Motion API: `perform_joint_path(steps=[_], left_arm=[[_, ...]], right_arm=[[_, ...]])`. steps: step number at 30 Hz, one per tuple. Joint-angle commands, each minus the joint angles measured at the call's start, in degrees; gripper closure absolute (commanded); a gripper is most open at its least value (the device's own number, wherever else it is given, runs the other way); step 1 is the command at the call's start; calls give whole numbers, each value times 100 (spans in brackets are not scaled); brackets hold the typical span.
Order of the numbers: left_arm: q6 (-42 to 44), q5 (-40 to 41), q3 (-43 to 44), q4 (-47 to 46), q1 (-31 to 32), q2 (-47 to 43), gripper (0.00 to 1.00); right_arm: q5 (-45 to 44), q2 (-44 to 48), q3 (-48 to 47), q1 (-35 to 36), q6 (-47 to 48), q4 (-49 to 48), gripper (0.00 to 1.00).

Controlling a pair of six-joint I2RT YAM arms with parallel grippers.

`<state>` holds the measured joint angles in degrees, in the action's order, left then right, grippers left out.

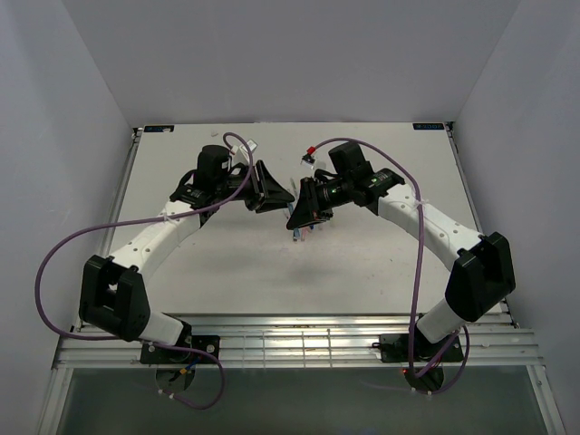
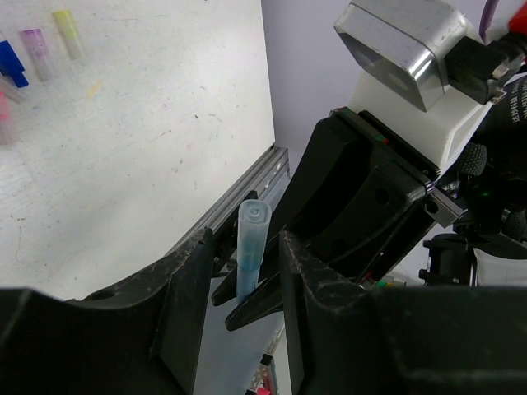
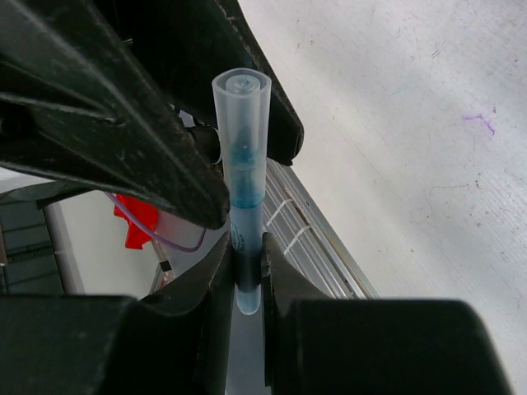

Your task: Open the pen caps

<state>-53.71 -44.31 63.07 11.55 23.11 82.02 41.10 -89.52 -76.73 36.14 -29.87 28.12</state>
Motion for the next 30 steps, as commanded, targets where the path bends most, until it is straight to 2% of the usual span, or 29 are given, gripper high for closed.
perform_joint_path(steps=[1,2,5,6,9,12,16,19,23,25,26,27,28,30], left_arm=[[89,2,223,-4,27,7,53],[98,2,215,-4,27,16,58],[107,19,223,-13,27,16,65],[115,19,223,-13,27,16,71],[116,81,232,5,27,16,79],[98,282,224,110,27,25,82],[-33,616,311,285,18,86,100],[-252,1240,504,646,-87,148,100],[-481,2127,1091,1594,-298,428,100],[-613,2365,1251,1875,-456,595,100],[-771,2444,1461,2042,-509,683,100],[-833,2558,1619,2375,-571,814,100],[-842,2516,1708,2543,-702,929,100],[-843,2550,1788,2563,-782,1018,100]], right_arm=[[82,-31,-202,33,-63,-228,92],[91,-40,-211,42,-72,-237,92],[91,-66,-228,60,-72,-219,92],[91,-83,-228,60,-72,-219,92],[100,-110,-237,77,-98,-202,92],[74,-119,-255,121,-98,-96,92],[12,-66,-158,183,-72,79,92],[-120,-31,8,227,51,325,92],[-996,30,27,533,446,1044,92],[-2015,48,-52,779,675,1589,92],[-2993,39,-105,1085,701,1818,92],[-3481,-39,-184,1262,754,2081,92],[-3817,-92,-263,1420,833,2545,92],[-4084,12,-115,1580,772,2655,92]])
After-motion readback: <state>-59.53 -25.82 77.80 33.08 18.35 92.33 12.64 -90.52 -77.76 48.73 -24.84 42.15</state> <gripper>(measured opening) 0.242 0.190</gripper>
